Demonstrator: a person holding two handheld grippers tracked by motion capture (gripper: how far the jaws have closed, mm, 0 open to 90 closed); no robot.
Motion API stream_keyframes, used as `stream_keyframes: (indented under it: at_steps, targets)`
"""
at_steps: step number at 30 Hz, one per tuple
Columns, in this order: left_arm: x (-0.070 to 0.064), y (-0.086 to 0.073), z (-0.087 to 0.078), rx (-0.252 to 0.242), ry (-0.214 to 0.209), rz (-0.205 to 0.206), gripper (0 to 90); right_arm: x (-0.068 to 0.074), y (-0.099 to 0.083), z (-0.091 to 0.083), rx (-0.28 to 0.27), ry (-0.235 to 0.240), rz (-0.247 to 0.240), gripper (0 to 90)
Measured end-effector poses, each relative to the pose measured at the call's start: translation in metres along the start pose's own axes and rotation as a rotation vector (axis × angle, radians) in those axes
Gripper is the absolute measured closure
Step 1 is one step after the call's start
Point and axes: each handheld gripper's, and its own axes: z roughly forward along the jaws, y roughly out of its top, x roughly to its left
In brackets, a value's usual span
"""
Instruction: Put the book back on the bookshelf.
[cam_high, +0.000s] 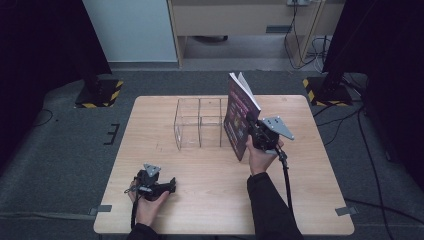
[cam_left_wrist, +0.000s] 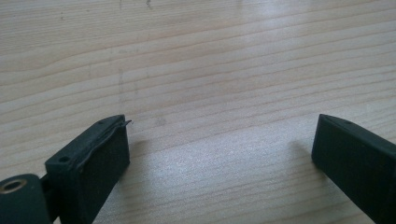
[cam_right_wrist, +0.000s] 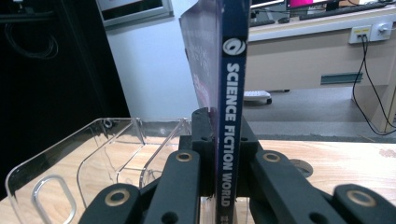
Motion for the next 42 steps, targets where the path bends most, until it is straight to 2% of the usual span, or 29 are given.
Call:
stream_keyframes:
  at_steps: [8,16,25,32,33,37,42]
  targets:
    - [0.000,0.000,0.000,-0.001,0.001,0.000,3.3,0.005,-0.005,0.001,-0.004,-0.033,-0.033,84.2]
    - [0.000,0.000,0.000,0.000,0.001,0.000,3.3,0.006,-0.003,-0.001,0.025,-0.035,-0.054,82.6]
    - [0.000,0.000,0.000,-0.001,0.001,0.000,3.3,0.003,-0.002,0.000,0.045,-0.010,-0.057,74.0]
    - [0.000,0.000,0.000,0.000,0.001,0.000,3.3,0.001,-0.001,0.001,0.053,-0.017,-0.075,64.9]
    - [0.000,0.000,0.000,0.000,0.000,-0.001,3.3,0.000,-0.001,0.000,0.050,-0.022,-0.078,64.9]
    - [0.000,0.000,0.000,0.000,0.001,0.000,3.3,-0.005,0.001,-0.002,0.067,-0.040,-0.078,77.5]
    - [0.000,0.000,0.000,0.000,0.000,-0.001,3.3,-0.005,0.001,-0.002,0.069,-0.032,-0.064,77.7]
